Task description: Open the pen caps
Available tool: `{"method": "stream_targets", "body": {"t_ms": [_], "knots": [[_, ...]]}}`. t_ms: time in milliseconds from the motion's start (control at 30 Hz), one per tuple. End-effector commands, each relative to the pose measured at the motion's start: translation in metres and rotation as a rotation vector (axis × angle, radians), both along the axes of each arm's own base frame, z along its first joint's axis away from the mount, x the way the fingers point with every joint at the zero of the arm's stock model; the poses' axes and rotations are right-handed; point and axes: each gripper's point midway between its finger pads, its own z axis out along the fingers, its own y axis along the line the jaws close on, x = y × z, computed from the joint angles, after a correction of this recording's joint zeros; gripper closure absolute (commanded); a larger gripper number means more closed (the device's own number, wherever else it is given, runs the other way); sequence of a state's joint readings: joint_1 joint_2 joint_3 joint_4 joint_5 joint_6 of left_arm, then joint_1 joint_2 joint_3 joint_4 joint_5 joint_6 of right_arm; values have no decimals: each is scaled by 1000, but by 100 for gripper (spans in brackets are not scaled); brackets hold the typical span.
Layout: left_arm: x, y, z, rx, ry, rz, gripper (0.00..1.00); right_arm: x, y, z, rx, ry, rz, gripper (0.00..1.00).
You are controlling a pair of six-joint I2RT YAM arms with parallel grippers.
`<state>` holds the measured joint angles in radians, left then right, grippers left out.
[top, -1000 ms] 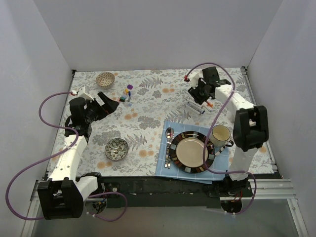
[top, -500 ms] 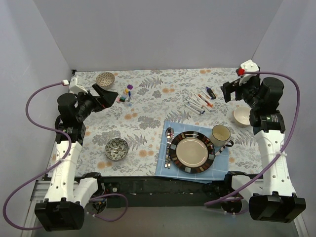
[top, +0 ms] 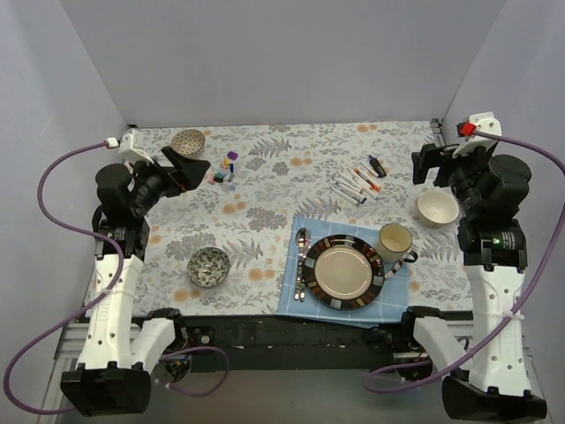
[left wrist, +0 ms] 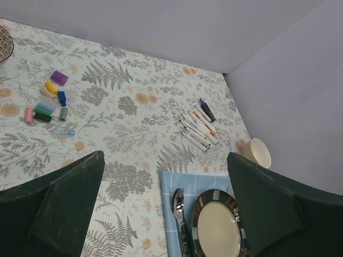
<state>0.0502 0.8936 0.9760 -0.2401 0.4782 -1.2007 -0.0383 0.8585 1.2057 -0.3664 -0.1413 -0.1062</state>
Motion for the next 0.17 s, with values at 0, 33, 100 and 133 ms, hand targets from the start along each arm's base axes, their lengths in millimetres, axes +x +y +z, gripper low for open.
{"method": "stream_targets", "body": {"t_ms": [0, 33, 100, 133], "knots": [[-8, -4, 21, 7, -49, -25, 2, -8, -7, 14, 9, -28, -44, 2], [-7, -4, 22, 7, -50, -22, 2, -8, -7, 14, 9, -31, -44, 2], [-7, -4, 25, 10, -58, -22, 2, -8, -7, 15, 8, -31, -47, 2], [-7, -3, 25, 11, -56, -19, 2, -8, -8, 14, 11, -31, -49, 2]]}}
